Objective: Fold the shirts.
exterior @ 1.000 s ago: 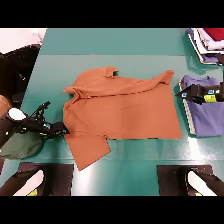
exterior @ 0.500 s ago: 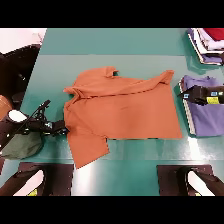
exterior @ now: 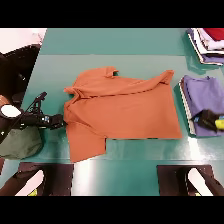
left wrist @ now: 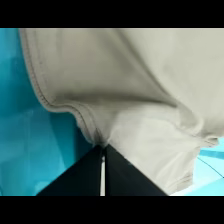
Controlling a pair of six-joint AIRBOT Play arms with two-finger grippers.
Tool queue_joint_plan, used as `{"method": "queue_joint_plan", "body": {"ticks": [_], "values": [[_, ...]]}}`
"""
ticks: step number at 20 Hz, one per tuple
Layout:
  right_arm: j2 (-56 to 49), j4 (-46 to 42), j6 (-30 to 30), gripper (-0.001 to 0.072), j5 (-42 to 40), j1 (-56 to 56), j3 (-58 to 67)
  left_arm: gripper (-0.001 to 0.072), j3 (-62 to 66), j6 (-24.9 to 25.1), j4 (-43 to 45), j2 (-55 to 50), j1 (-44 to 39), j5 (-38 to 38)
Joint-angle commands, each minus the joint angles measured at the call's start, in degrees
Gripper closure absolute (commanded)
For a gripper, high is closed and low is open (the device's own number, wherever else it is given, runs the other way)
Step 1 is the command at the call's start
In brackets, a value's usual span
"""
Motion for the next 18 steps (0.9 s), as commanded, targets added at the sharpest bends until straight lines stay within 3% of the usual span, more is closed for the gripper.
{"method": "queue_joint_plan", "body": {"ticks": [1, 2, 6, 9, 12, 13, 18], "values": [[0.42, -2.16, 0.5, 0.0199, -2.82, -4.72, -12.37, 0.0684, 1.14, 0.04, 0.24, 0.35, 0.04, -0.37], [-0.57, -0.68, 0.55, 0.0256, -4.39, -4.28, -14.4, 0.0684, 1.14, 0.04, 0.24, 0.35, 0.04, -0.37], [-6.16, 6.95, 0.57, 0.0264, -12.81, -0.22, -17.09, 0.0684, 1.14, 0.04, 0.26, 0.35, 0.04, -0.37], [-10.19, 9.29, 0.68, 0.0314, -18.27, 4.72, -17.07, 0.0684, 1.14, 0.07, 0.31, 0.35, 0.04, -0.37], [-10.34, 9.22, 0.61, 0.0626, -21.22, 8.28, -16.81, 0.0684, 1.25, 0.0, 0.98, 0.37, 0.07, -0.39], [-8.92, 9.18, 0.59, 0.0695, -21.46, 9.33, -16.0, 0.0685, 1.79, -0.24, 1.73, 0.37, 0.07, -0.76], [2.27, 9.2, 0.59, 0.0697, -20.24, 12.57, -1.25, 0.0685, 17.55, -1.79, 2.47, 0.37, 0.07, -6.82]]}}
